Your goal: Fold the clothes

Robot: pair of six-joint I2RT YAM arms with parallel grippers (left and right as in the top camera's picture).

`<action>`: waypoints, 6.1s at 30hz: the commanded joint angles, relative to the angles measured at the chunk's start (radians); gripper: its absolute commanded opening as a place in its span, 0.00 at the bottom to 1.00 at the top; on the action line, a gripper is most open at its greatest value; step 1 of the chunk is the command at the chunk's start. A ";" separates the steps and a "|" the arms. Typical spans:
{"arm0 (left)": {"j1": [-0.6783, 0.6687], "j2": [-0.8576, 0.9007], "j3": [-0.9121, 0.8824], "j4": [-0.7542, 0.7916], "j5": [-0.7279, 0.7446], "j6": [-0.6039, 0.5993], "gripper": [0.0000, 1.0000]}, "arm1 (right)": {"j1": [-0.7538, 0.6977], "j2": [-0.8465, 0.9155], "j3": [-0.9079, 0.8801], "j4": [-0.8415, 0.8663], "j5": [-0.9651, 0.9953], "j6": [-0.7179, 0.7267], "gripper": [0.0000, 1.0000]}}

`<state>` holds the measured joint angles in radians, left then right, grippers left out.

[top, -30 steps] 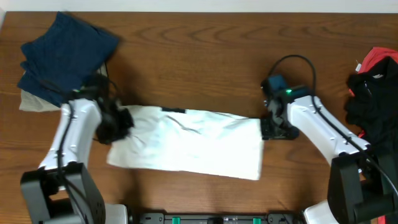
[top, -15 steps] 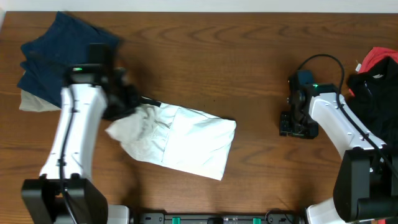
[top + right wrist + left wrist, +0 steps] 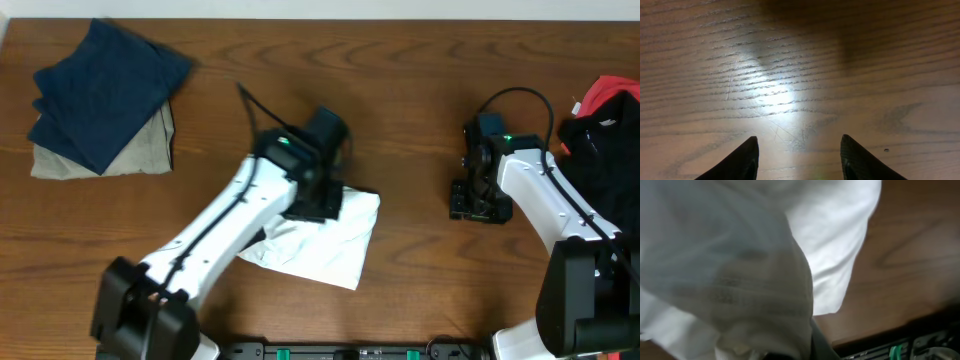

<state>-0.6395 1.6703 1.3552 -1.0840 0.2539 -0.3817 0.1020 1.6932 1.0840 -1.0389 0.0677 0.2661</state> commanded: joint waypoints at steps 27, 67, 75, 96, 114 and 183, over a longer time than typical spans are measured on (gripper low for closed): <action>0.074 -0.061 0.105 -0.172 -0.195 0.048 0.06 | 0.114 -0.005 -0.027 0.107 -0.469 -0.237 0.17; -0.105 -0.101 0.056 -0.139 0.079 0.010 0.31 | 0.406 -0.005 -0.291 0.632 -0.378 0.026 0.31; -0.070 -0.117 0.058 -0.166 0.042 0.071 0.55 | 0.252 -0.005 -0.123 0.399 -0.325 -0.005 0.40; 0.587 -0.096 0.053 -0.111 -0.105 0.011 0.74 | 0.552 -0.004 0.125 0.332 -0.393 -0.176 0.53; 0.591 0.041 0.051 -0.081 -0.106 0.018 0.74 | 0.705 0.094 0.084 0.531 -0.220 -0.080 0.49; 0.590 0.041 0.010 -0.100 -0.106 0.056 0.75 | 0.383 0.071 0.096 0.080 -0.085 0.085 0.36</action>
<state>-0.0532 1.7058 1.3689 -1.1805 0.1535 -0.3393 0.4915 1.7950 1.1610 -0.9428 0.0376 0.3481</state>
